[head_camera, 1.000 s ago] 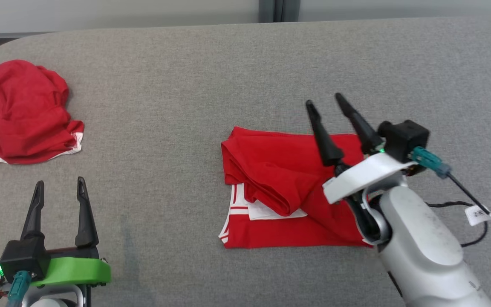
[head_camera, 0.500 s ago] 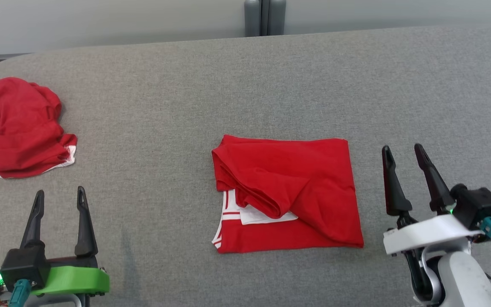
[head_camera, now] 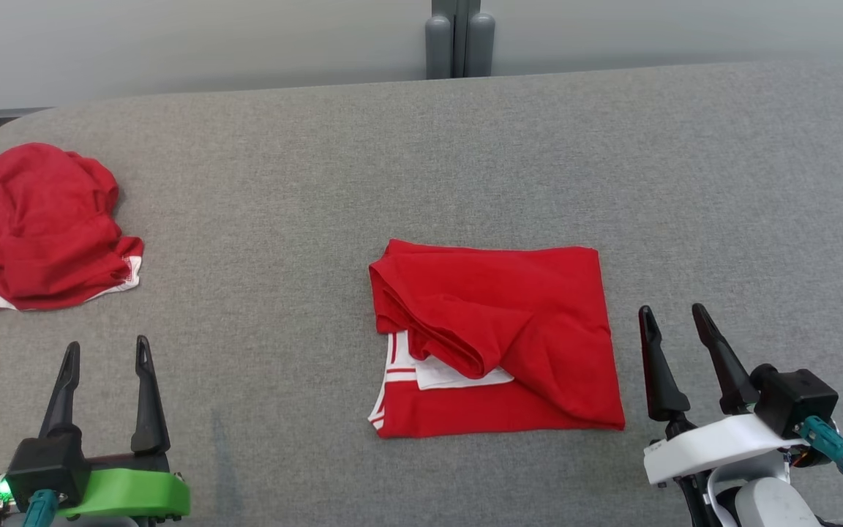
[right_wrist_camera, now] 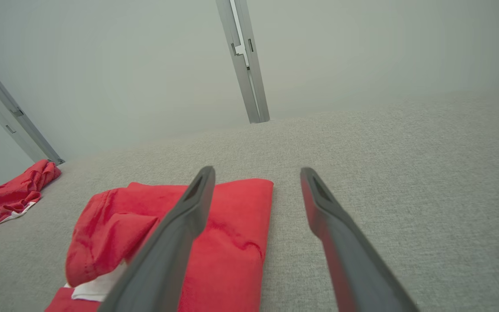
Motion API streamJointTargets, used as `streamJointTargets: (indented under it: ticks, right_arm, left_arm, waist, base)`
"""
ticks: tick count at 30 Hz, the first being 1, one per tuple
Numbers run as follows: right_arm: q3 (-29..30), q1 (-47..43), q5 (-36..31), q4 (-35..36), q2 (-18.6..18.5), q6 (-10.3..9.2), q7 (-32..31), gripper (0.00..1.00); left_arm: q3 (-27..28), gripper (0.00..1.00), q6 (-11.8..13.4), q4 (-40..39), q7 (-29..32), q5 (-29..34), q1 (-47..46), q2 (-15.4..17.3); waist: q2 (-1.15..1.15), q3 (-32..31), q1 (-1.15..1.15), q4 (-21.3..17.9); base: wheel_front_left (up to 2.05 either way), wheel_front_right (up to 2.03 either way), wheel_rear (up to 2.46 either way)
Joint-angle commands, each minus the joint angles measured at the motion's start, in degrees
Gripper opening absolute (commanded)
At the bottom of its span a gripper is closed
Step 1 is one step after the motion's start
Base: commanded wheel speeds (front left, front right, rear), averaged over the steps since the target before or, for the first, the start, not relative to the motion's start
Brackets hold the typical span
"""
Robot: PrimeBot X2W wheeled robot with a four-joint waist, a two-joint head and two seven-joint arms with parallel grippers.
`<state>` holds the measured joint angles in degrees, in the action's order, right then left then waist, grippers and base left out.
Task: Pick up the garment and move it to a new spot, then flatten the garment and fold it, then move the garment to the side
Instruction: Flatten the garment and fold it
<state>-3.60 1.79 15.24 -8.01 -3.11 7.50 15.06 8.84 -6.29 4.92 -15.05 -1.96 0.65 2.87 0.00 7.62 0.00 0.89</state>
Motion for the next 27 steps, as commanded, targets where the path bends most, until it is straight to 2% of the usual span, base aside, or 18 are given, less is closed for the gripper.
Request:
streamJointTargets:
  ticks: [1,6,13,18,22,27]
  right_arm:
    - [0.0,-0.2,-0.2,-0.3,0.0,-0.03,0.1,1.0]
    - [0.2,0.4,-0.4,-1.0,0.1,-0.03,0.1,1.0]
    - [0.0,1.3,-0.9,-1.5,0.1,-0.03,0.1,1.0]
    - [-0.2,1.6,-0.6,-1.5,0.1,-0.03,0.1,1.0]
    - [-0.5,2.0,-0.3,-1.7,0.1,-0.03,0.1,1.0]
    - [-1.2,2.7,-0.1,-1.8,0.1,-0.03,0.1,1.0]
  left_arm:
    - [-0.3,1.0,-0.3,-0.1,-0.2,0.4,0.7,0.1]
    - [-6.5,1.0,-1.1,0.2,-0.2,-0.6,-0.3,0.3]
    - [-23.5,1.0,-1.2,1.1,-0.2,-2.8,-3.5,2.3]
    - [-32.9,1.0,-1.2,2.8,-0.1,-4.5,-5.2,3.6]
    - [-38.2,1.0,-1.2,5.4,-0.2,-6.5,-6.8,4.4]
    - [-41.7,1.0,-1.2,10.1,-0.2,-8.3,-8.5,4.7]
  waist:
    - [0.0,-0.2,0.0,0.0]
    - [0.0,-0.8,0.0,-0.3]
    - [0.0,-1.1,0.0,-1.6]
    - [0.0,-0.7,0.0,-2.7]
    - [0.0,-0.3,0.0,-3.9]
    - [0.0,0.4,0.0,-5.6]
  base:
    - [0.0,0.0,0.0]
    - [0.0,0.0,0.0]
    - [0.0,0.0,0.0]
    - [0.0,0.0,0.0]
    - [0.0,0.0,0.0]
    - [0.0,0.0,0.0]
